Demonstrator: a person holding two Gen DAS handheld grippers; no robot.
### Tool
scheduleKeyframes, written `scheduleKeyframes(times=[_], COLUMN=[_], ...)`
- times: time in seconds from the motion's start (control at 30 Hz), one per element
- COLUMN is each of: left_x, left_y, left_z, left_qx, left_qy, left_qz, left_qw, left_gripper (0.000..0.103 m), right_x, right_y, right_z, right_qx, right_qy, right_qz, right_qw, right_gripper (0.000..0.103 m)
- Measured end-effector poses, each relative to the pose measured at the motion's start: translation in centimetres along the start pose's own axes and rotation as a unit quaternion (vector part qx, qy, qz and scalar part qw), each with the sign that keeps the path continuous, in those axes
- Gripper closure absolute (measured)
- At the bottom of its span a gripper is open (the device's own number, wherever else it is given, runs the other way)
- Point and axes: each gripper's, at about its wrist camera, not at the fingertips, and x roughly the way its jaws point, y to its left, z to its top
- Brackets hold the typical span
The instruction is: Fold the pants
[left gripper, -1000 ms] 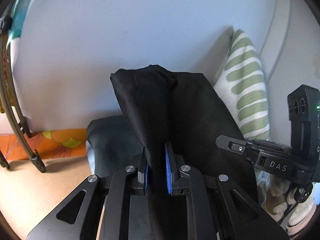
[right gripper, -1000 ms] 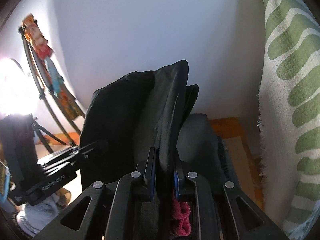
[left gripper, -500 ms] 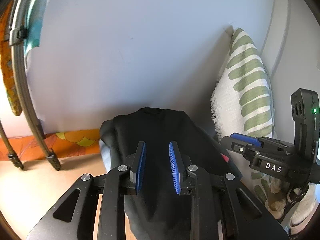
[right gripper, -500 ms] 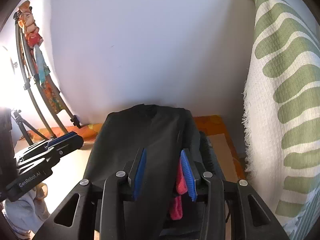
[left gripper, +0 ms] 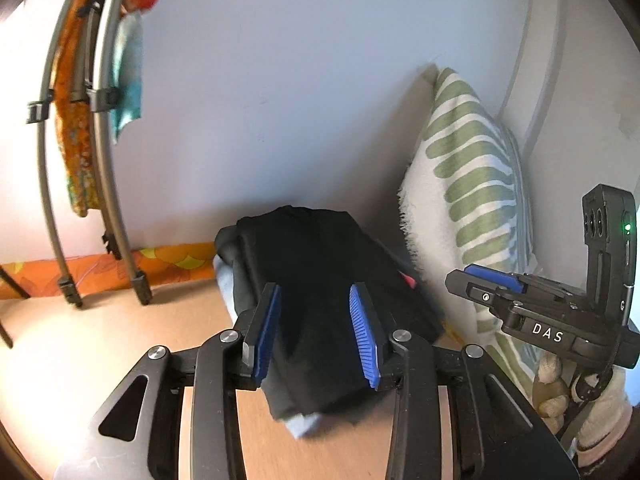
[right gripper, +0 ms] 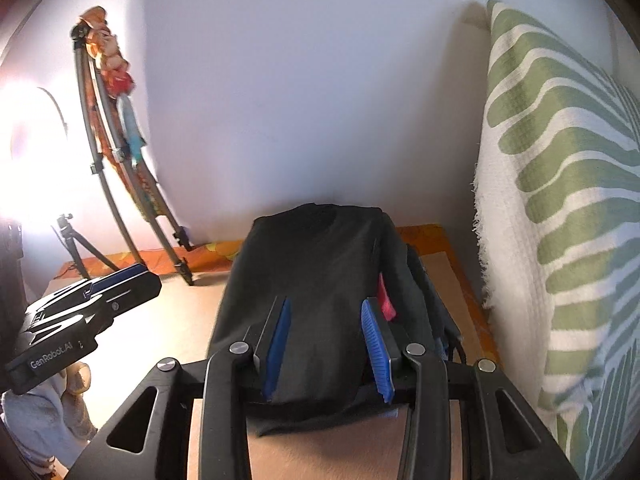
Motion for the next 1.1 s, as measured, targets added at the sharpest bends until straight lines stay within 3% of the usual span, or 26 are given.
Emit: scheduleKeyframes(times=[0.13, 0.23, 0.33, 0.47, 0.63, 0.8, 1.1], left_x=[-2.7, -5.0, -7.1, -9.8, -13.3, -16.0, -19.6], left_y=[-0.7, -1.2, -1.8, -2.6, -3.7, -4.0, -3.3], left_z=[-0.7, -1.4, -2.2, -3.1, -4.6, -6.3, -9.6], left_qx=[0.003, 0.009, 0.019, 0.033, 0.054, 0.047, 0.035], left_qy=[-0.004, -0.01, -0.015, -0.023, -0.04, -0.039, -0.031], left_qz=[-0.004, -0.006, -0.001, 0.004, 0.014, 0.021, 0.034], left_qw=[1.0, 0.9999, 0.9997, 0.9992, 0.9977, 0.9979, 0.9983], left_gripper=[0.068, 0.053, 0.047, 0.04, 0.034, 0.024, 0.022], right_x=[-2.6, -4.9, -6.8, -9.5, -12.1, -14.5, -18.0], right_y=[1.2, 2.5, 3.8, 5.1, 6.0, 6.9, 9.7], right_z=[-1.2, -2.4, -3.5, -4.8, -6.0, -7.6, -10.7], right_qx=[-0.005, -0.011, -0.02, -0.018, -0.015, -0.009, -0.031], right_qy=[-0.008, -0.026, -0.038, -0.057, -0.071, -0.081, -0.095], right_qz=[-0.002, -0.001, -0.003, -0.007, -0.013, -0.01, -0.029], right_qw=[1.0, 1.0, 0.999, 0.998, 0.997, 0.997, 0.995], right_gripper=[0.06, 0.043, 0.034, 0.014, 0.003, 0.0, 0.0])
